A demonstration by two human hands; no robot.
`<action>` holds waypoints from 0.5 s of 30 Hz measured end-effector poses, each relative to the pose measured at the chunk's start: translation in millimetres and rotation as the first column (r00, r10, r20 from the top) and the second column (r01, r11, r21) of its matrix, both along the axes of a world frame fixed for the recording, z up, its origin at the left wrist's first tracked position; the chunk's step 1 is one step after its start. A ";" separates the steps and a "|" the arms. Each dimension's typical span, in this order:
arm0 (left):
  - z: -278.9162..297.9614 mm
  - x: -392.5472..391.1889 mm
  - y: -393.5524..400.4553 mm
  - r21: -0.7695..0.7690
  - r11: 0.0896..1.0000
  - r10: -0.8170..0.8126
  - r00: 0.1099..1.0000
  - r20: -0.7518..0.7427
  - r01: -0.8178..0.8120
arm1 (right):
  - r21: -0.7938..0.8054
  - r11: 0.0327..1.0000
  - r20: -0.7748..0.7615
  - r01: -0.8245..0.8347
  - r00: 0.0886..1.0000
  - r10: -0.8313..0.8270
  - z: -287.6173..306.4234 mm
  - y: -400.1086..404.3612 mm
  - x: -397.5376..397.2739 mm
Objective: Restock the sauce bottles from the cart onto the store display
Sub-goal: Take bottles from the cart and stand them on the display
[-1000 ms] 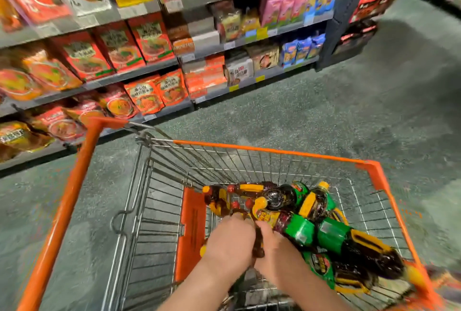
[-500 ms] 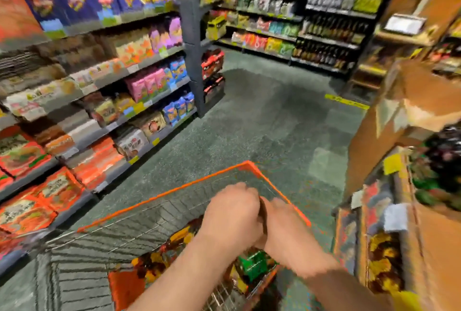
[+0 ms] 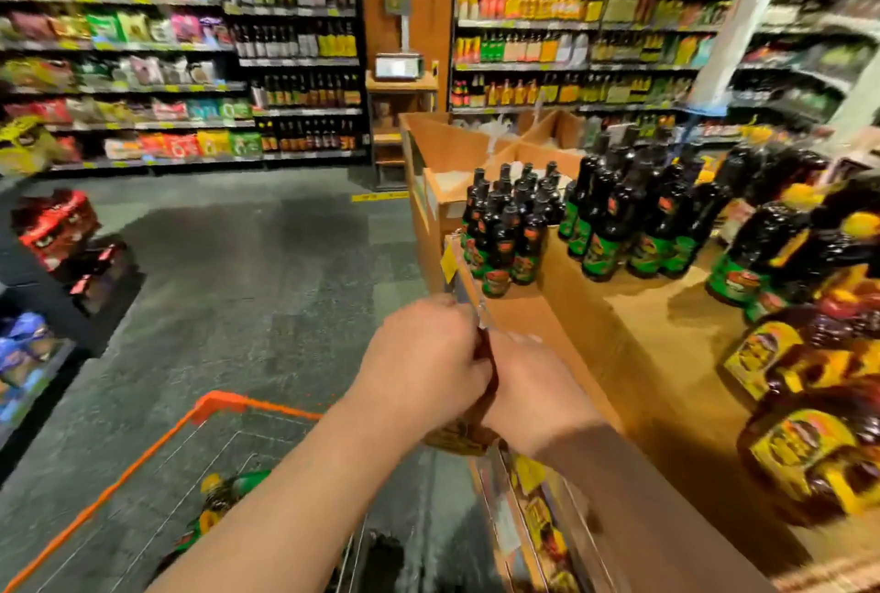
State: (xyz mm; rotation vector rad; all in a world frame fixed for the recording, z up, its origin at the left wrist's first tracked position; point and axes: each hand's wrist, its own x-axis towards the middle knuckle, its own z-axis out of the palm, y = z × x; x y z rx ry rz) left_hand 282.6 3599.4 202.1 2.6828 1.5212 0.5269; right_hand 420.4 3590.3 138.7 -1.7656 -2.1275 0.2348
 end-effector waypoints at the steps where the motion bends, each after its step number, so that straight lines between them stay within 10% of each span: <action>1: 1.8 17.6 4.5 0.009 0.999 -0.051 0.999 -0.003 0.051 | -0.006 0.998 0.043 0.055 0.998 -0.055 1.5 1.2 16.2; 15: 17.2 256.0 67.2 -0.104 0.855 -0.518 0.844 -0.141 0.508 | 0.034 0.830 -0.095 0.556 0.829 -0.552 35.2 -19.6 205.4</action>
